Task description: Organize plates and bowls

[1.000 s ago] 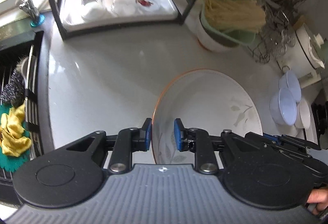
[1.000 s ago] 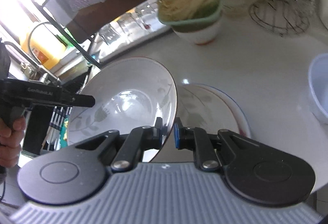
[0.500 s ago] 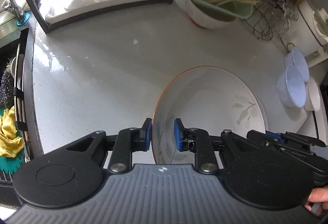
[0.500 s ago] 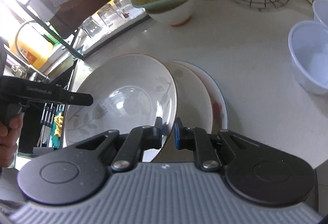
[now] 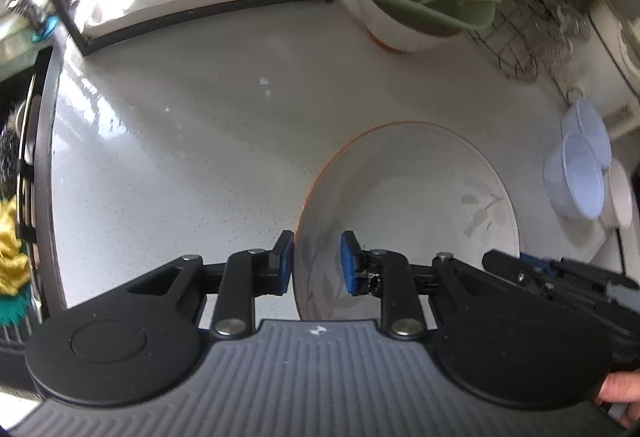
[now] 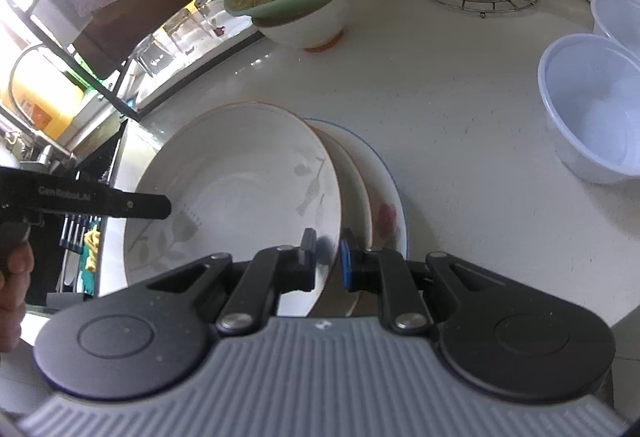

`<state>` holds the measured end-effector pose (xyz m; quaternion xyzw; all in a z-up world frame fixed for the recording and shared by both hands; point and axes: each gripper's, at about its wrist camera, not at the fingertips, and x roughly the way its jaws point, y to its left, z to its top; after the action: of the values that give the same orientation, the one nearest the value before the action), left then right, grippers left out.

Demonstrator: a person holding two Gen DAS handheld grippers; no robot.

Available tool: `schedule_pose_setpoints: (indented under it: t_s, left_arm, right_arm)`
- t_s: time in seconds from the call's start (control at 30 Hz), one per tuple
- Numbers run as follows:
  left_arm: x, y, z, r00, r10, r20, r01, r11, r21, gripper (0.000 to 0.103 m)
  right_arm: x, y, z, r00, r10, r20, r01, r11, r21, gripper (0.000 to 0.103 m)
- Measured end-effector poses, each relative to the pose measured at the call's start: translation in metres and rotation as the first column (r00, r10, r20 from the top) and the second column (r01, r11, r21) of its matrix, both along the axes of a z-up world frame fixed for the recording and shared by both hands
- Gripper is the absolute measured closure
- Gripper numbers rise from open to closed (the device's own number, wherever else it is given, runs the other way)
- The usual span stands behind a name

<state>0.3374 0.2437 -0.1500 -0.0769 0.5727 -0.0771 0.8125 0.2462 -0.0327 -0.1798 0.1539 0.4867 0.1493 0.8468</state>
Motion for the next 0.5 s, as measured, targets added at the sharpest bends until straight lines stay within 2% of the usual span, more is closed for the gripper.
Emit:
schedule_pose_setpoints:
  t_s: [0.13, 0.27, 0.5]
  left_arm:
    - [-0.005, 0.005, 0.003, 0.999, 0.042, 0.024, -0.041, 0.999, -0.034, 0.076]
    - [-0.011, 0.010, 0.002, 0.997, 0.079, 0.025, -0.077, 0.995, -0.058, 0.076]
    - [-0.019, 0.004, 0.008, 0.994, 0.088, 0.059, -0.083, 0.994, -0.075, 0.076]
  right_arm:
    - [0.000, -0.001, 0.007, 1.000, 0.005, 0.015, -0.005, 1.000, -0.031, 0.088]
    - [0.002, -0.010, 0.010, 1.000, 0.002, 0.012, -0.002, 1.000, -0.016, 0.090]
    - [0.001, -0.017, 0.020, 0.999, 0.005, 0.035, -0.004, 1.000, -0.026, 0.089]
